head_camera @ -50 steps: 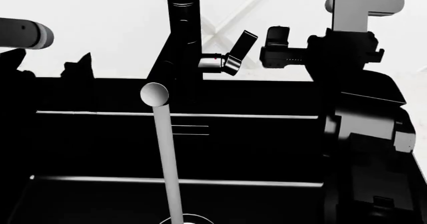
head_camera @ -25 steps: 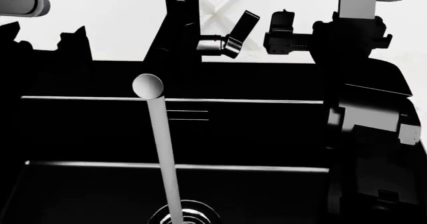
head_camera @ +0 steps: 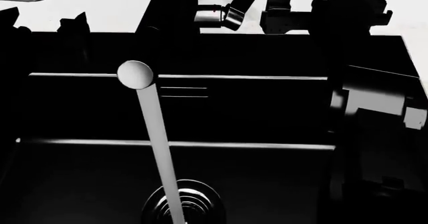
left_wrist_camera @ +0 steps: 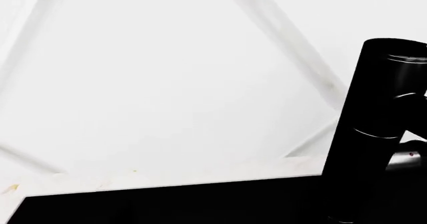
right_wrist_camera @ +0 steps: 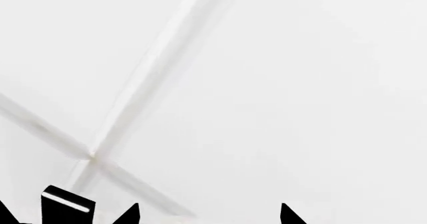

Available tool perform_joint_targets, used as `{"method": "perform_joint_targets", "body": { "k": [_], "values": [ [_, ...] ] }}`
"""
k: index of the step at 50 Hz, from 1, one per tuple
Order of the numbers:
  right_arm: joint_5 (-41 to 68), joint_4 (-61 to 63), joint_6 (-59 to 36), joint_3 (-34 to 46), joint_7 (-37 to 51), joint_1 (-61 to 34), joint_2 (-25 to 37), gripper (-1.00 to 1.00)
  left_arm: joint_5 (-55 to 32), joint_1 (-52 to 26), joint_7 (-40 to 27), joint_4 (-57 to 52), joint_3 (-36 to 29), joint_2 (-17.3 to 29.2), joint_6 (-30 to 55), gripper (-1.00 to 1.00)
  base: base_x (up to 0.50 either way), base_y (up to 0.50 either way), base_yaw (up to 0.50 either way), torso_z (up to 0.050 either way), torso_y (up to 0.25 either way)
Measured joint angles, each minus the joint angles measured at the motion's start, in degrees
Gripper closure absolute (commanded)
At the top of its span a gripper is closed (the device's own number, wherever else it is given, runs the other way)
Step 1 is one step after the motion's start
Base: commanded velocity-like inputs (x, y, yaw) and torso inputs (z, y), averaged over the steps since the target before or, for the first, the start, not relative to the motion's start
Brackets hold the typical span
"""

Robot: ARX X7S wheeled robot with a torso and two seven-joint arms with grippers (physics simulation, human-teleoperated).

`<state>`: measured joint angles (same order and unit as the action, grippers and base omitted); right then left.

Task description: Pick the broccolis and asparaguss from the sink and place them in one bowl. Place the onion in the other bowl. Then turn off the sink faucet.

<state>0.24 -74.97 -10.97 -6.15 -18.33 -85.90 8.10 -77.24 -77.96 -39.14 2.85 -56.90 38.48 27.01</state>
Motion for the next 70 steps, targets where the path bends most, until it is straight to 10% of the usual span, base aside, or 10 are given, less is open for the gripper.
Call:
{"method": "perform_joint_targets", "body": {
  "k": [70],
  "values": [
    [-3.21, -0.04, -2.40, -0.14, -5.59, -5.26, -3.74, -1.00, -2.08, 0.17, 0.33, 2.99, 1.43, -0.22, 0.69, -1.00, 0.00, 0.00, 0.00, 0.005, -0.031]
  ]
}}
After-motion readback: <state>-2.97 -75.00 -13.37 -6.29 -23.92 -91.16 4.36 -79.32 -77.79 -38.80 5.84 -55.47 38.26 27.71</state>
